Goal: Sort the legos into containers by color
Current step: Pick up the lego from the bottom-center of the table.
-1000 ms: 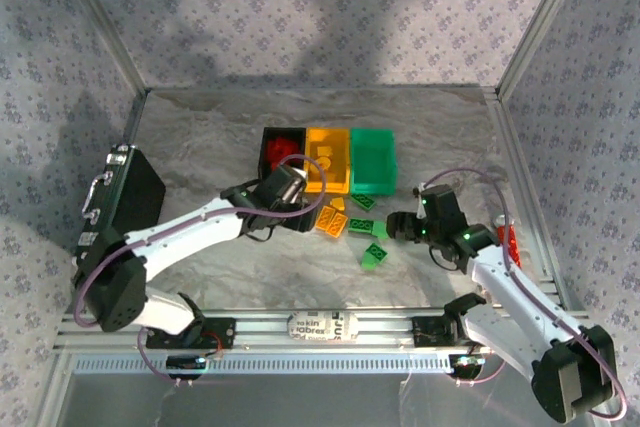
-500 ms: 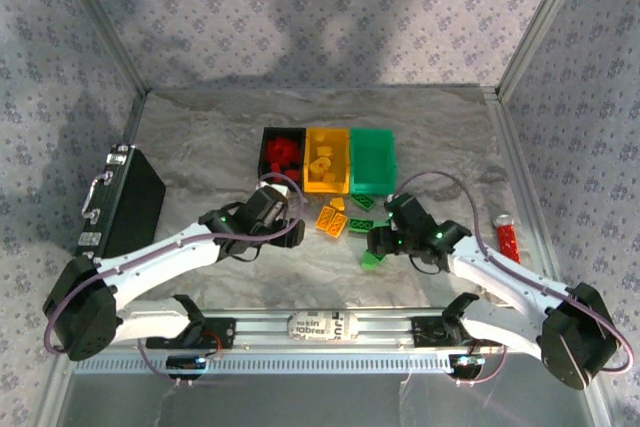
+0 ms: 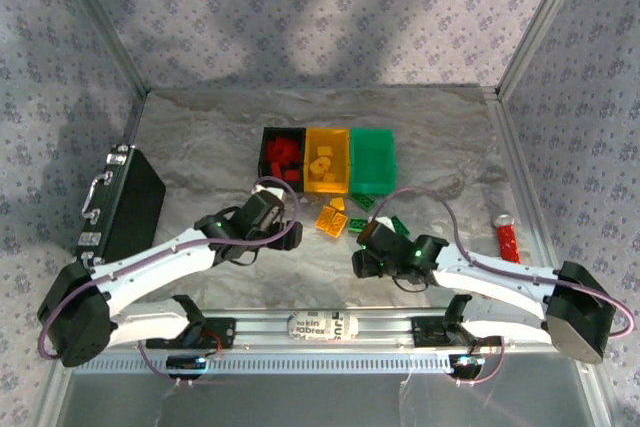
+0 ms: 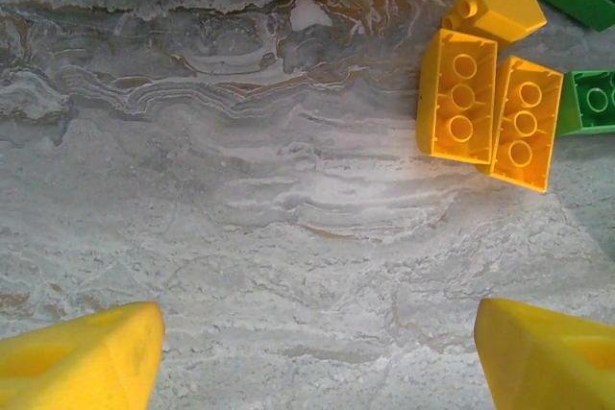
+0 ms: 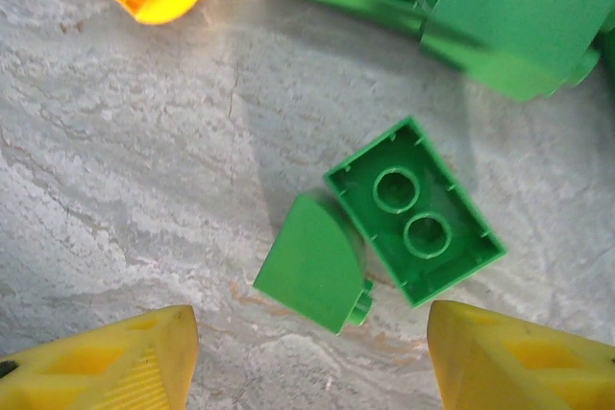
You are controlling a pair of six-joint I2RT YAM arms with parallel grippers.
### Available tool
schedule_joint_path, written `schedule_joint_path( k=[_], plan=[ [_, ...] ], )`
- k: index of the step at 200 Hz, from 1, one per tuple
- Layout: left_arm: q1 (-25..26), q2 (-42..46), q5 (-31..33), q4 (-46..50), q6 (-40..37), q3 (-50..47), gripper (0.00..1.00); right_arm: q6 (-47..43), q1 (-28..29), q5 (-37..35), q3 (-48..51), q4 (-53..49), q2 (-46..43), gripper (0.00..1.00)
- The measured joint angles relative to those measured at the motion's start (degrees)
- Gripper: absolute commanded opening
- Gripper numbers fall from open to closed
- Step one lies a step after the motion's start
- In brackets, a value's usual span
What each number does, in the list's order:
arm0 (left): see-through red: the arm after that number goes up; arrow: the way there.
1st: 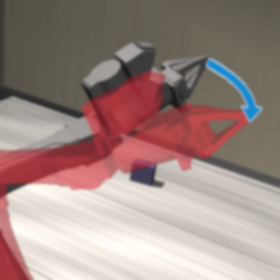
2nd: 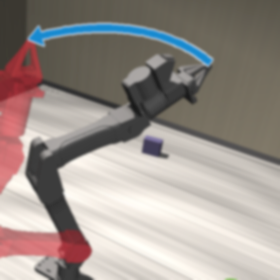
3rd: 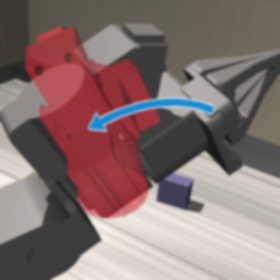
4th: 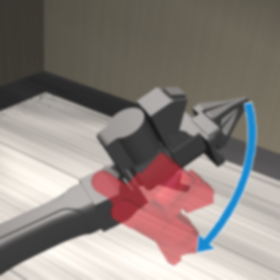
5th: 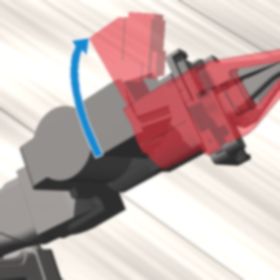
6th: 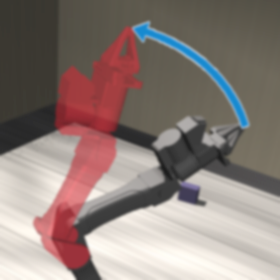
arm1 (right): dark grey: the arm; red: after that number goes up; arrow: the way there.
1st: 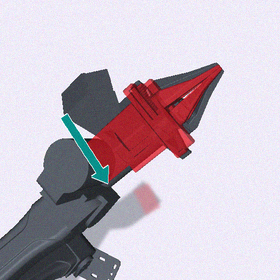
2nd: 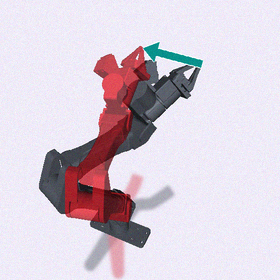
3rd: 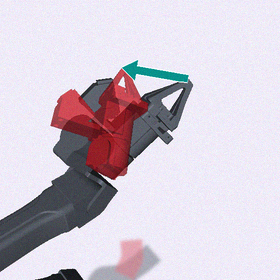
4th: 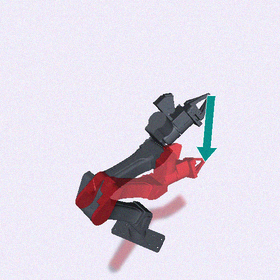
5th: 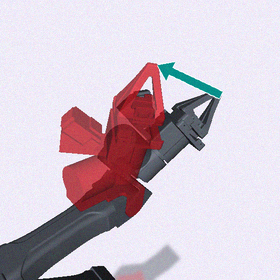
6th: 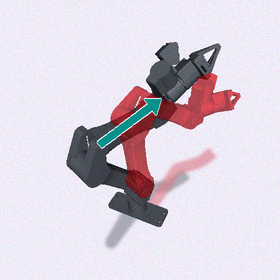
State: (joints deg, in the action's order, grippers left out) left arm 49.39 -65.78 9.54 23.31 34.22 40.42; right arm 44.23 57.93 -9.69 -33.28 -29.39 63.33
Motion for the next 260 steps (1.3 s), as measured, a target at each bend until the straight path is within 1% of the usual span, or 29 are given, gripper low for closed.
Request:
schedule_joint_path(
  k=[21, 56, 112, 134, 162, 182, 201, 224, 260],
  plan=[
    [0.2, 1.18, 0.22, -0.02, 0.2, -0.5, 0.84, 3.93, 1.64, -0.72, 0.02, -0.74, 1.46, 0.66],
    [0.24, 2.14, 0.37, -0.02, 0.66, -1.49, 0.84, 9.16, 2.64, -1.7, 0.02, -0.74, 4.7, 0.65],
    [0.24, 2.23, 0.39, -0.04, 1.03, -2.12, 0.83, 13.42, 3.13, -3.19, -2.99, -0.83, 12.92, 0.58],
    [0.24, 2.4, 0.59, -0.02, 1.03, -2.36, 0.83, 14.38, 3.13, -4.02, -4.59, -0.83, 14.8, 0.56],
    [0.24, 2.43, 0.85, 0.0, 1.03, -2.4, 0.83, 14.95, 3.13, -4.74, -6.51, -0.83, 17.25, 0.51],
    [0.24, 2.69, 1.22, 0.0, 1.03, -2.4, 0.83, 15.34, 3.13, -5.18, -7.3, -0.87, 18.49, 0.47],
    [0.24, 2.97, 1.46, -0.02, 1.03, -2.47, 0.83, 15.58, 3.19, -5.6, -7.48, -1.31, 18.64, 0.4],
    [0.24, 3.13, 1.79, -0.02, 1.01, -2.78, 0.82, 15.74, 3.72, -6.25, -7.98, -2.89, 18.64, 0.36],
    [0.24, 3.13, 1.9, 0.0, 0.98, -2.78, 0.82, 14.84, 4.44, -7.78, -10.78, -7.04, 17.79, 0.34]
  ],
)
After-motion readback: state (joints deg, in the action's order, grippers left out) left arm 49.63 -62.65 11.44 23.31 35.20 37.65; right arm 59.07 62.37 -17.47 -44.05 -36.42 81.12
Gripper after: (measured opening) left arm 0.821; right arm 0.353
